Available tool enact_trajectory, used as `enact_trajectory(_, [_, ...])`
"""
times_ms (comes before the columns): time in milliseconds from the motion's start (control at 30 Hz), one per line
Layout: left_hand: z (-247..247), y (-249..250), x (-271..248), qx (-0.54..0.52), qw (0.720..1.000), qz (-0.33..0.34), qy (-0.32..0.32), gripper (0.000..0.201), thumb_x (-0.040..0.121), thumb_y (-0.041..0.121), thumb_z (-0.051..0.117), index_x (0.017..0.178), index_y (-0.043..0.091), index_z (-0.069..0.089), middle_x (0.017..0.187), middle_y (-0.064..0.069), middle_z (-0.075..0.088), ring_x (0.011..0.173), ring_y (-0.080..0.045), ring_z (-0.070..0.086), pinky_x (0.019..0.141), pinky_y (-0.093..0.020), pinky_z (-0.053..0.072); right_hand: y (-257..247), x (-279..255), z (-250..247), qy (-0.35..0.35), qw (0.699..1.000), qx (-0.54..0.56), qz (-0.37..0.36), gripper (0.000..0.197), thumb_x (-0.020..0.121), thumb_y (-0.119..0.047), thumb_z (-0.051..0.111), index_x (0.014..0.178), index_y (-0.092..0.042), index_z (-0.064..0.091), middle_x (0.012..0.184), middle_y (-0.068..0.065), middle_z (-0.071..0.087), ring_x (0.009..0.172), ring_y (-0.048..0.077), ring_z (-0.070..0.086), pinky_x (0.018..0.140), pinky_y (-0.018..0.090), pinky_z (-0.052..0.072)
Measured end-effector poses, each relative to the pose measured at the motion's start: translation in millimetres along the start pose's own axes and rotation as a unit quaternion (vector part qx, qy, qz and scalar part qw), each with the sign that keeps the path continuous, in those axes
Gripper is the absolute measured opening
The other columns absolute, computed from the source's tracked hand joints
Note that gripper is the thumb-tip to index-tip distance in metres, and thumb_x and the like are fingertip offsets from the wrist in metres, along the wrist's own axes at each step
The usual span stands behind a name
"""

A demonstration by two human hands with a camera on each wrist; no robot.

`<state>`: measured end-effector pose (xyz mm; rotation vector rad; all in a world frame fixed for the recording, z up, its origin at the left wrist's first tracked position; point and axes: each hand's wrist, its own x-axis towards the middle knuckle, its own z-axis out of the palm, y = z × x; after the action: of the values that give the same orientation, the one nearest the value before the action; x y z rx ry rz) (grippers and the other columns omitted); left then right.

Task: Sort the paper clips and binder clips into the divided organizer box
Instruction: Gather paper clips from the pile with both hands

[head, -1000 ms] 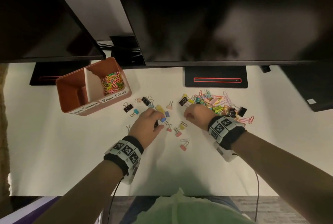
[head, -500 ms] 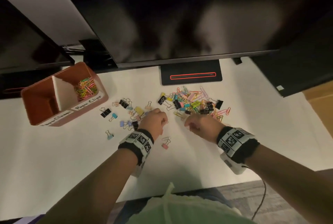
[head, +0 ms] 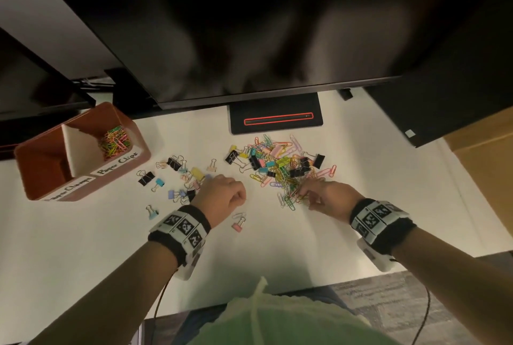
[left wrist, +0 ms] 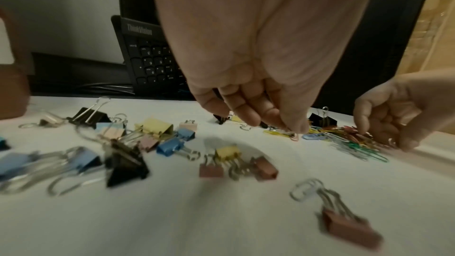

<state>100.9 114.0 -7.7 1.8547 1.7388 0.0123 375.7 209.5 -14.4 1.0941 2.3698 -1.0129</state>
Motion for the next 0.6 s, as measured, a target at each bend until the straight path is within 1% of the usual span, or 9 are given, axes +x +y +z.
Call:
enact_trajectory(67, [5, 2, -11, 0.018, 0.999, -0.019, -0.02, 0.013, 0.09, 0.03, 0.053, 0.101, 0.025, 0.057, 0.09, 0.009, 0.063, 0.093, -0.013, 0.049, 0.093, -0.036, 0.035, -5, 1, 3, -0.011, 1.0, -0.007, -0.017, 0.038, 0.087, -0.022, 0.059, 0.123, -0.029, 0.048, 0.09, -0.013, 0.056, 0.079, 0.01, 0.053, 0.073, 0.022, 0.042])
enact_trajectory(133, [12, 3, -20, 0.041, 0.998, -0.04, -0.034, 0.018, 0.09, 0.033, 0.052, 0.106, 0.027, 0.056, 0.093, 0.01, 0.064, 0.097, -0.013, 0.049, 0.096, -0.037, 0.03, -14, 3, 6, -0.01, 0.999, -0.03, -0.032, 0.043, 0.088, -0.026, 0.057, 0.129, -0.033, 0.044, 0.096, -0.009, 0.06, 0.085, 0.014, 0.058, 0.077, 0.025, 0.047])
enact_trajectory(200, [19, 5, -24, 0.06, 0.996, -0.057, -0.036, 0.019, 0.09, 0.032, 0.051, 0.108, 0.027, 0.056, 0.098, 0.009, 0.062, 0.101, -0.014, 0.049, 0.095, -0.036, 0.031, -23, 9, 10, 0.005, 0.998, -0.048, -0.042, 0.045, 0.088, -0.03, 0.056, 0.131, -0.033, 0.041, 0.1, -0.005, 0.063, 0.088, 0.018, 0.061, 0.077, 0.029, 0.05])
enact_trajectory(267, [24, 7, -26, 0.063, 0.995, -0.068, -0.023, 0.017, 0.091, 0.031, 0.05, 0.105, 0.027, 0.057, 0.101, 0.008, 0.061, 0.104, -0.015, 0.048, 0.092, -0.035, 0.031, -29, 17, 11, 0.02, 0.998, -0.042, -0.04, 0.044, 0.088, -0.031, 0.056, 0.13, -0.032, 0.042, 0.1, -0.003, 0.064, 0.089, 0.02, 0.061, 0.078, 0.032, 0.052])
enact_trajectory(333, [26, 11, -25, 0.064, 0.995, -0.075, -0.004, 0.015, 0.092, 0.031, 0.048, 0.101, 0.026, 0.059, 0.102, 0.008, 0.06, 0.107, -0.015, 0.047, 0.091, -0.034, 0.029, -33, 24, 11, 0.036, 0.998, -0.043, -0.037, 0.036, 0.088, -0.031, 0.056, 0.124, -0.031, 0.05, 0.102, -0.001, 0.063, 0.092, 0.021, 0.06, 0.079, 0.035, 0.052])
enact_trajectory(400, [25, 14, -23, 0.076, 0.994, -0.079, 0.0, 0.017, 0.093, 0.031, 0.045, 0.099, 0.027, 0.06, 0.104, 0.009, 0.058, 0.108, -0.014, 0.045, 0.09, -0.033, 0.029, -37, 29, 10, 0.044, 0.996, -0.057, -0.043, 0.024, 0.088, -0.03, 0.056, 0.112, -0.028, 0.058, 0.104, -0.001, 0.063, 0.095, 0.022, 0.058, 0.079, 0.035, 0.052])
enact_trajectory(467, [25, 16, -20, 0.09, 0.993, -0.073, -0.007, 0.017, 0.092, 0.031, 0.045, 0.098, 0.026, 0.06, 0.106, 0.009, 0.055, 0.109, -0.014, 0.044, 0.091, -0.033, 0.031, -40, 32, 10, 0.052, 0.996, -0.056, -0.049, 0.017, 0.087, -0.028, 0.057, 0.103, -0.024, 0.063, 0.105, -0.001, 0.06, 0.097, 0.022, 0.057, 0.079, 0.033, 0.051])
enact_trajectory(600, [24, 18, -15, 0.127, 0.99, -0.043, -0.044, 0.01, 0.088, 0.03, 0.054, 0.097, 0.025, 0.056, 0.104, 0.009, 0.055, 0.107, -0.014, 0.044, 0.091, -0.033, 0.033, -41, 36, 10, 0.076, 0.993, -0.062, -0.067, 0.014, 0.085, -0.025, 0.061, 0.095, -0.018, 0.068, 0.104, 0.004, 0.054, 0.097, 0.024, 0.053, 0.076, 0.034, 0.05])
